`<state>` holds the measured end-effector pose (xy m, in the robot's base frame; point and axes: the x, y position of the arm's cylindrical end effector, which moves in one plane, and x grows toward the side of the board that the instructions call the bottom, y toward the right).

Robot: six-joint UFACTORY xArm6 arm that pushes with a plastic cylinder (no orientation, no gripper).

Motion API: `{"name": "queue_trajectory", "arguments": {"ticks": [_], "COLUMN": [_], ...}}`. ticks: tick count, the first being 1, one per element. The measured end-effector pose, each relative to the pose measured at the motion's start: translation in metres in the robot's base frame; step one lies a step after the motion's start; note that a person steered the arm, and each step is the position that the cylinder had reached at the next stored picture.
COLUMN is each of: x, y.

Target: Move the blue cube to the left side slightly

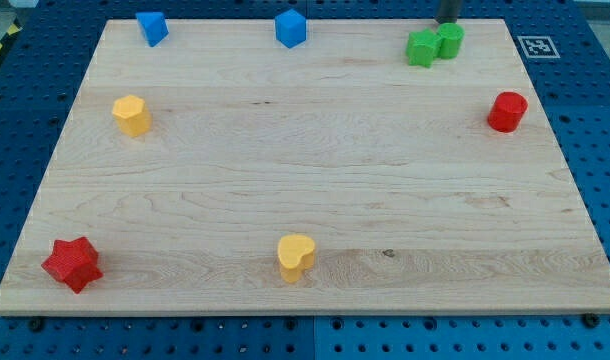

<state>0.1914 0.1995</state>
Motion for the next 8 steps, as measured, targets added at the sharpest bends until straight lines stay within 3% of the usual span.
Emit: {"name": "queue_trajectory", "arguments": {"ticks": [4, 6, 8], "x": [0.001, 0.002, 0.001], "y": [-0.247, -0.262, -0.19]}}
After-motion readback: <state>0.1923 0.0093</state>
